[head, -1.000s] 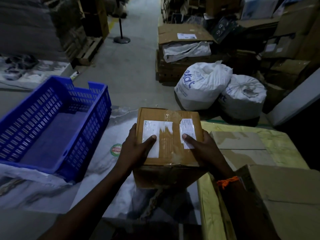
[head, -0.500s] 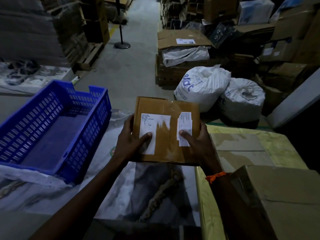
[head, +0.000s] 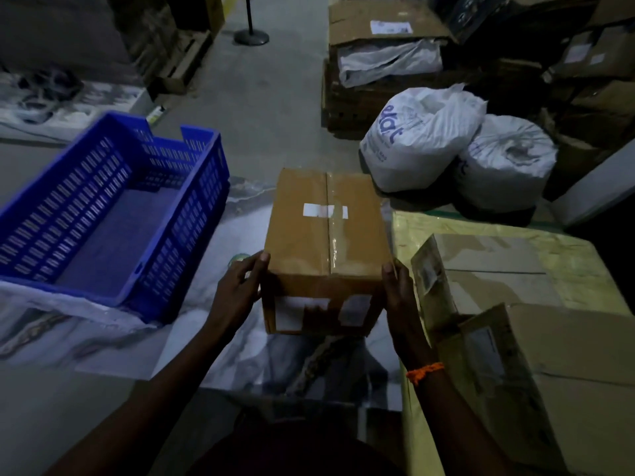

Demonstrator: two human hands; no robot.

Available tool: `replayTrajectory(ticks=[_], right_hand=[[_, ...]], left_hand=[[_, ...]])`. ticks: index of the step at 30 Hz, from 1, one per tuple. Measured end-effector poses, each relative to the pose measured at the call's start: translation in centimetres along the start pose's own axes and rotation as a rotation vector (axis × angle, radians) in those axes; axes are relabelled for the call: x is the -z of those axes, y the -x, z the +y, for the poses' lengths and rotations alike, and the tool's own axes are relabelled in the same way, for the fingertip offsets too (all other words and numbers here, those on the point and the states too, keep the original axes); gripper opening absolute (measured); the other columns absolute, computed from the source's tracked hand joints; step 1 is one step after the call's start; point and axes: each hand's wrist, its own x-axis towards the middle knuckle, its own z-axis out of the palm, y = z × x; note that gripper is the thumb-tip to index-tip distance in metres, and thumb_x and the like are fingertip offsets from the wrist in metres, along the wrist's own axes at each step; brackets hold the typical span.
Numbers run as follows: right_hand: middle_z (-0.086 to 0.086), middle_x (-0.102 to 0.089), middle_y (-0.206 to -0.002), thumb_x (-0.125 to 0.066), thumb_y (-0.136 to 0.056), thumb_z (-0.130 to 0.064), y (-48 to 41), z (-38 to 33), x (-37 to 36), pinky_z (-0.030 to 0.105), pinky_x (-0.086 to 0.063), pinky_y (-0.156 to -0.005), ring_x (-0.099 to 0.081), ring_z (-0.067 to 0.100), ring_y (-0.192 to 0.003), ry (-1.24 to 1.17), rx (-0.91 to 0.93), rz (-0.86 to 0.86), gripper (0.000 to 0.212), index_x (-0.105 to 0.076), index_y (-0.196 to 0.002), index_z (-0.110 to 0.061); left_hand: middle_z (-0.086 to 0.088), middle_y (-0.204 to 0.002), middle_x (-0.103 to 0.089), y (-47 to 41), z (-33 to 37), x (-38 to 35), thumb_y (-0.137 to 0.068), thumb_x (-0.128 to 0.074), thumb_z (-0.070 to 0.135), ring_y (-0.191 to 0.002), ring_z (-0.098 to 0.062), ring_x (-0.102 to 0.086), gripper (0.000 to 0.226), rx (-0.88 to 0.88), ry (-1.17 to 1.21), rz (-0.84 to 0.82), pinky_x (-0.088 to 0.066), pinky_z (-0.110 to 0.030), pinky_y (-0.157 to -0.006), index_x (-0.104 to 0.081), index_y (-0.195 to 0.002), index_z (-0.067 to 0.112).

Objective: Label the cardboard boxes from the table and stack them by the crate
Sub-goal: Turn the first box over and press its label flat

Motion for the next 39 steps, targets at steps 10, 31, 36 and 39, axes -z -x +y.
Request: replayTrajectory(ticks=[10,31,36,39], right_hand=[[-0.010,-0.056,-0.127,-0.060,-0.087,-0.056,4.3,2.9,0.2,0.013,-0.054,-0.079,-0.059,0.001,-0.112,0.023,-0.122,-0.029,0.056,-0.045,-0.135,-0.032],[-0.001,-0.073,-0.112,-0.070,-0.083,-0.050,-13.0,-2.5,-3.4,0.041,-0.058,-0.092,-0.070,0.022,-0.104,0.306,-0.079,-0.085,0.054,-0.062,-0.128,-0.021],[-0.009,-0.068,-0.109,-0.074,-0.088,-0.044,-11.3,-3.1,-3.5,0.026,-0.052,-0.080,-0.065,0.011,-0.099,0.291,-0.025,-0.076,0.056,-0.056,-0.135,-0.021],[-0.016,-0.062,-0.101,-0.074,-0.092,-0.036,-10.6,-3.9,-3.2,0.012,-0.044,-0.067,-0.060,-0.001,-0.089,0.292,0.018,-0.058,0.046,-0.054,-0.131,-0.024]], left_hand=[[0.009,-0.117,-0.071,3.2,-4.4,1.6,-0.088,-0.068,0.057,-0.092,-0.001,-0.072,0.045,0.018,-0.278,-0.122,-0.059,-0.020,-0.075,-0.069,-0.124,0.029],[-0.007,-0.143,-0.058,-12.6,2.0,-2.8,-0.080,-0.067,0.069,-0.129,-0.028,-0.057,0.085,-0.022,-0.414,-0.181,-0.048,-0.044,-0.106,-0.047,-0.146,0.020],[-0.003,-0.138,-0.061,-12.5,2.0,-3.0,-0.085,-0.076,0.046,-0.120,-0.022,-0.061,0.070,-0.002,-0.274,-0.174,-0.052,-0.036,-0.094,-0.050,-0.145,0.022],[-0.003,-0.140,-0.059,-12.1,2.7,-2.7,-0.085,-0.078,0.038,-0.121,-0.021,-0.059,0.072,-0.032,-0.217,-0.144,-0.050,-0.027,-0.084,-0.046,-0.148,0.022]])
